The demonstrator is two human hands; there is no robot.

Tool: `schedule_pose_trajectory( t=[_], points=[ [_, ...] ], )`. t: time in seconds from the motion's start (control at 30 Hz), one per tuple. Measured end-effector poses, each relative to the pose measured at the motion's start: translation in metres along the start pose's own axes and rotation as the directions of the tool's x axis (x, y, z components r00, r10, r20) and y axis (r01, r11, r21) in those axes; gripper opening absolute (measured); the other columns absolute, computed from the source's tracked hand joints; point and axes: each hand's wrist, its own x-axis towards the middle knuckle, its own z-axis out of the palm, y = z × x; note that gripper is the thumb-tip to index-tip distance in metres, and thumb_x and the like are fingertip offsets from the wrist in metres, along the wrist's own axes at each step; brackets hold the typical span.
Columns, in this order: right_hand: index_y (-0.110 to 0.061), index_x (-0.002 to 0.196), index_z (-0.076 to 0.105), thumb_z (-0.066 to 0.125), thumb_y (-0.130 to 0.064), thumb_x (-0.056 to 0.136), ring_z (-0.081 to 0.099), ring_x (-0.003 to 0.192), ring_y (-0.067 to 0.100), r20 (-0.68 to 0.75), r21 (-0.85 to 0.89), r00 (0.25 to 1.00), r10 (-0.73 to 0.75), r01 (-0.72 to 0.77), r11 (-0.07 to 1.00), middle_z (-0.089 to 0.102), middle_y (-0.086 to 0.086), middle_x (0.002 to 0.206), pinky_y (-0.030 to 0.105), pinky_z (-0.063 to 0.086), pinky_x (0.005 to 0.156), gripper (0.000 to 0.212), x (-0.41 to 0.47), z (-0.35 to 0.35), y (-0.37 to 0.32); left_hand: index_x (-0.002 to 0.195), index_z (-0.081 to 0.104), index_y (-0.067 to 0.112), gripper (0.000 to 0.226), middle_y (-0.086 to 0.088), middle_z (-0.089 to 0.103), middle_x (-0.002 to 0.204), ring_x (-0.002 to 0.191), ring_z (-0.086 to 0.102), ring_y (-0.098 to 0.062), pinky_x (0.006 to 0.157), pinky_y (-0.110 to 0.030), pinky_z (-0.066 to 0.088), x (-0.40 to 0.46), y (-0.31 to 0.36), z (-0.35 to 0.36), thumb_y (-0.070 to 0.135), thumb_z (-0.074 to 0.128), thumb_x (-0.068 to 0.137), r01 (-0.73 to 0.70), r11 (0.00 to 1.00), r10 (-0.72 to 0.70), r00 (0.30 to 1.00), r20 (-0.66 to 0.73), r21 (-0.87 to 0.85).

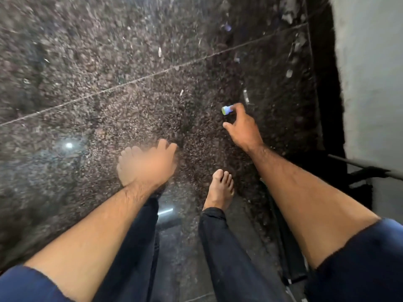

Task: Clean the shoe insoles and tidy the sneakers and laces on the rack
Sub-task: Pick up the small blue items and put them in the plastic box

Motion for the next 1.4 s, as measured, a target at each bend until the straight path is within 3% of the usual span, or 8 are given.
schedule_pose_trajectory(
  t=[0.1, 0.2, 0.27, 0.4, 0.83, 0.97, 1.1, 1.4],
  points=[
    [-0.019, 0.139, 0.042, 0.067, -0.037, 0.094, 0.062, 0.111, 0.04, -0.034, -0.009, 0.999, -0.001, 0.001, 1.0, 0.066, 0.017, 0.121, 0.043, 0.048, 0.087, 0.054, 0.028, 0.021, 0.008, 0.141, 0.042, 0.027, 0.059, -0.009, 0.045, 0.131, 0.102, 0.062, -0.036, 0.068, -0.045, 0.041, 0.014, 0.012, 0.016, 0.045, 0.068, 0.092, 0.006, 1.0, -0.008, 0.997, -0.071, -0.029],
    [-0.018, 0.13, 0.045, 0.06, -0.037, 0.098, 0.062, 0.111, 0.042, -0.049, -0.039, 0.999, 0.023, -0.025, 0.999, 0.064, 0.018, 0.121, 0.046, 0.049, 0.088, 0.04, 0.046, 0.036, 0.012, 0.138, 0.045, 0.034, 0.062, -0.009, 0.045, 0.131, 0.09, 0.061, -0.038, 0.064, -0.045, 0.047, 0.145, -0.105, 0.255, 0.058, 0.059, 0.083, 0.063, 0.984, -0.051, 0.996, 0.075, -0.164],
    [-0.016, 0.123, 0.048, 0.056, -0.034, 0.1, 0.062, 0.109, 0.043, -0.03, -0.067, 0.998, 0.054, -0.056, 0.996, 0.063, 0.02, 0.119, 0.045, 0.047, 0.086, 0.03, 0.052, 0.042, 0.012, 0.132, 0.048, 0.033, 0.054, -0.007, 0.042, 0.137, 0.086, 0.057, -0.037, 0.07, -0.057, 0.05, 0.166, -0.144, 0.299, 0.057, 0.053, 0.084, 0.014, 0.946, -0.004, 1.0, 0.03, -0.324],
    [-0.013, 0.118, 0.051, 0.056, -0.027, 0.1, 0.061, 0.109, 0.036, 0.048, -0.005, 0.996, 0.077, -0.077, 0.997, 0.064, 0.017, 0.118, 0.036, 0.043, 0.082, 0.023, 0.049, 0.045, 0.011, 0.106, 0.049, 0.008, 0.023, -0.015, 0.045, 0.111, 0.083, 0.057, -0.041, 0.067, -0.047, 0.039, 0.044, -0.015, 0.053, 0.0, 0.058, 0.086, -0.012, 0.965, 0.023, 0.999, 0.039, -0.261],
    [-0.035, 0.094, 0.047, 0.048, -0.029, 0.097, 0.065, 0.079, 0.019, 0.205, 0.438, 0.964, 0.17, -0.246, 0.865, 0.067, -0.005, 0.08, 0.038, 0.05, 0.082, 0.007, -0.147, -0.014, -0.053, 0.074, 0.033, 0.024, 0.042, -0.005, 0.053, 0.078, 0.082, 0.056, -0.037, 0.083, -0.053, 0.051, -0.097, -0.007, -0.095, 0.063, 0.024, 0.089, 0.006, 0.962, -0.007, 1.0, -0.003, -0.274],
    [-0.024, 0.117, 0.048, 0.067, -0.03, 0.094, 0.061, 0.079, 0.013, 0.177, 0.494, 0.967, 0.184, -0.249, 0.833, 0.067, -0.003, 0.088, 0.031, 0.048, 0.082, 0.03, -0.237, -0.07, -0.092, 0.089, 0.055, 0.019, 0.038, -0.009, 0.064, 0.088, 0.089, 0.062, -0.037, 0.08, -0.05, 0.051, -0.172, -0.009, -0.179, 0.048, 0.037, 0.104, -0.12, 0.927, 0.121, 0.992, -0.019, -0.356],
    [-0.016, 0.097, 0.068, 0.083, -0.032, 0.082, 0.056, 0.077, 0.01, 0.163, 0.495, 0.967, 0.195, -0.251, 0.832, 0.066, 0.0, 0.086, 0.023, 0.044, 0.07, 0.027, -0.324, -0.141, -0.13, 0.118, 0.073, 0.009, 0.026, -0.012, 0.074, 0.11, 0.103, 0.069, -0.032, 0.092, -0.043, 0.051, -0.242, -0.013, -0.265, 0.024, 0.063, 0.099, -0.313, 0.841, 0.24, 0.947, -0.214, -0.441],
    [-0.019, 0.088, 0.077, 0.085, -0.027, 0.08, 0.057, 0.072, 0.003, -0.134, 0.662, 0.978, 0.161, -0.033, 0.749, 0.073, 0.0, 0.081, 0.026, 0.044, 0.073, 0.014, -0.516, -0.241, -0.175, 0.113, 0.079, 0.023, 0.037, 0.013, 0.056, 0.082, 0.075, 0.057, -0.008, 0.076, -0.031, 0.05, -0.384, 0.017, -0.4, 0.004, 0.08, 0.081, -0.638, 0.712, 0.589, 0.77, -0.245, -0.294]
  ],
)
